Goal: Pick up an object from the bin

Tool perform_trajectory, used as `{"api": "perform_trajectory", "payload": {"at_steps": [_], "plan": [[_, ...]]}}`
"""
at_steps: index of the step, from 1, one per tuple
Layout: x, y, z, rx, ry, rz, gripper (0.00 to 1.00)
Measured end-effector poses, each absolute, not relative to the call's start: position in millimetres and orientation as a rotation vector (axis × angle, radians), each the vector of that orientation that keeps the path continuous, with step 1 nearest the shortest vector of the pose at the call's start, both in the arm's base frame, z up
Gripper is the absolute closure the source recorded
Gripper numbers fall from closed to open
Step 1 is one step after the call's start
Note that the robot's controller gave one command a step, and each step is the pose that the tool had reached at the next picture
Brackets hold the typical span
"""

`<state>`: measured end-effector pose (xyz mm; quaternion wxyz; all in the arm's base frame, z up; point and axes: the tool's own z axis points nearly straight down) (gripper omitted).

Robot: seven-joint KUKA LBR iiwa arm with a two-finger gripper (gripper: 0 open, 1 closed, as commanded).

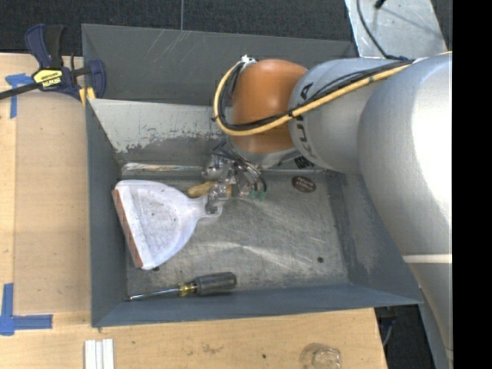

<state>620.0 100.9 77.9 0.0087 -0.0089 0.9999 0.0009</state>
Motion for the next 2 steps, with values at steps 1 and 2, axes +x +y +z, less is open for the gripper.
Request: {"api": "perform_trajectory", "payload": {"at_steps": [1, 2], "plan": [[620.0, 100.9, 77.9, -0.028, 3.124, 0.003, 1.00], [608.2, 108.5, 252.3, -0.015, 3.130, 0.003, 1.00]]}}
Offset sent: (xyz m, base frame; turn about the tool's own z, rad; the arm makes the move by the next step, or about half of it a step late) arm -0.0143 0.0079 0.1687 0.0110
